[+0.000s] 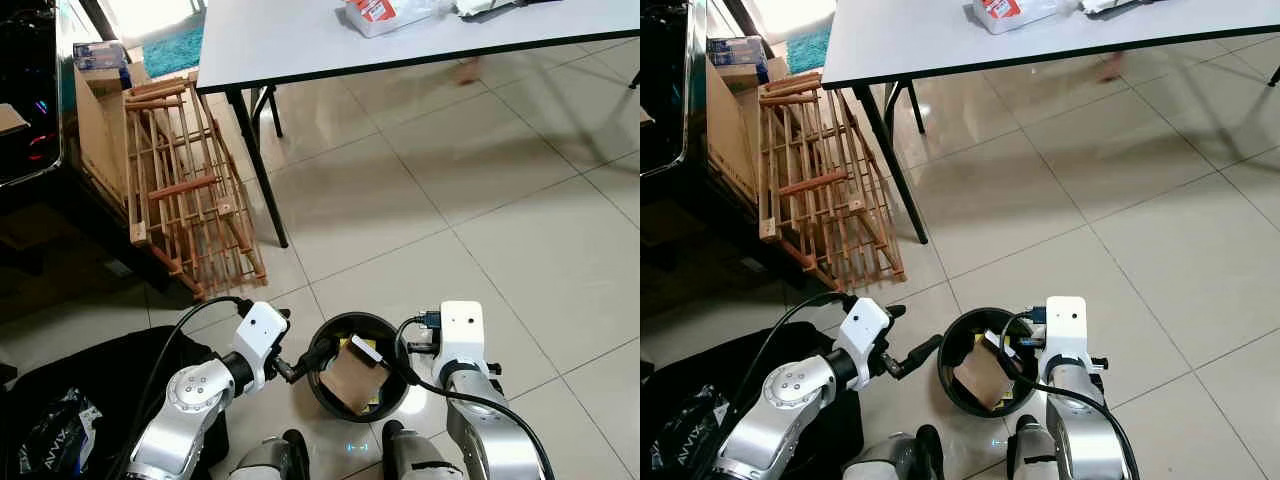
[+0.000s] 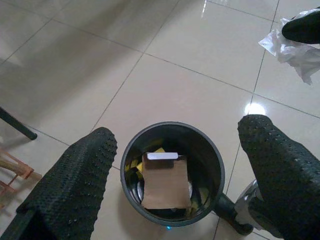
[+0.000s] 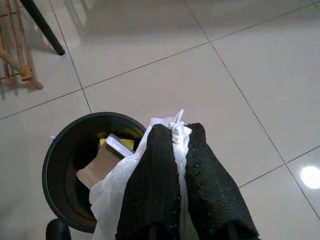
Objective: Picking trash to rubbish bin
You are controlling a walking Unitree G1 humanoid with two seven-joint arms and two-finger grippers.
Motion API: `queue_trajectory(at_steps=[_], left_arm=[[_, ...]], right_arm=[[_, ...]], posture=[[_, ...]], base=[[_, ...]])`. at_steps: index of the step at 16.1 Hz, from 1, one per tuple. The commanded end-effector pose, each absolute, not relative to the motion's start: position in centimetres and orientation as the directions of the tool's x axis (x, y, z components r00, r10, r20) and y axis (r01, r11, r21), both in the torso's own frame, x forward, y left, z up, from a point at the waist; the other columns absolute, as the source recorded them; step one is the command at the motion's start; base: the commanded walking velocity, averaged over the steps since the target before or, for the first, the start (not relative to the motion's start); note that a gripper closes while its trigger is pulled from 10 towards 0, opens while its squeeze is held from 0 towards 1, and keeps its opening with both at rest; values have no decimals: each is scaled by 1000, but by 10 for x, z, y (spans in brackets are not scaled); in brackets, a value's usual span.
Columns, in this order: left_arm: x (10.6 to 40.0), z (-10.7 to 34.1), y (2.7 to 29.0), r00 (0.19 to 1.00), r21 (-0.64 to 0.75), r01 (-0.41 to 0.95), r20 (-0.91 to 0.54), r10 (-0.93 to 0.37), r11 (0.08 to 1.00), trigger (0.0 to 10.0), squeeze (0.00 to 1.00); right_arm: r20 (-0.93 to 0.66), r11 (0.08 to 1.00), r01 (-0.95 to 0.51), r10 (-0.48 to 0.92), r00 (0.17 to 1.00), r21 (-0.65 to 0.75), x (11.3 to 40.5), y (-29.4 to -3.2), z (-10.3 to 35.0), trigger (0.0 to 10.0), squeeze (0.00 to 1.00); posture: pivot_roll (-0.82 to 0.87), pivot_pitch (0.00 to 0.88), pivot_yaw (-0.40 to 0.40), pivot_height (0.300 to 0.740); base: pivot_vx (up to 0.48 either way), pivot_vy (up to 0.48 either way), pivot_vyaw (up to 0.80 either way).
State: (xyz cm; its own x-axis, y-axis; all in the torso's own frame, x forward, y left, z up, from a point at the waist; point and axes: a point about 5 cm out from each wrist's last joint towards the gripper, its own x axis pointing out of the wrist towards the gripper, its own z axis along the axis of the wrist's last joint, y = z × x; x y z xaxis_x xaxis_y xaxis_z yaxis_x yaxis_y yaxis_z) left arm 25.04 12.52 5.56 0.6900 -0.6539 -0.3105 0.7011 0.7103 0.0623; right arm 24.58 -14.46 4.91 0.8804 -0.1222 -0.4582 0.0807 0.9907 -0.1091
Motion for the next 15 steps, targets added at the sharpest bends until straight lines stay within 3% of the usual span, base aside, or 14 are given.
queue_trajectory(at_steps=[1,15], left_arm=[[245,50,129,679,64,706,-344,-648,706,10000,0],[243,49,130,668,69,717,-355,-654,694,10000,0]], right_arm=[[-495,994,54,-96,864,-99,240,-139,42,10000,0],[-501,993,57,-100,860,-100,238,-137,39,10000,0]], posture=[[-46,261,125,736],[-46,265,137,592]], base=[[0,0,0],[0,0,0]])
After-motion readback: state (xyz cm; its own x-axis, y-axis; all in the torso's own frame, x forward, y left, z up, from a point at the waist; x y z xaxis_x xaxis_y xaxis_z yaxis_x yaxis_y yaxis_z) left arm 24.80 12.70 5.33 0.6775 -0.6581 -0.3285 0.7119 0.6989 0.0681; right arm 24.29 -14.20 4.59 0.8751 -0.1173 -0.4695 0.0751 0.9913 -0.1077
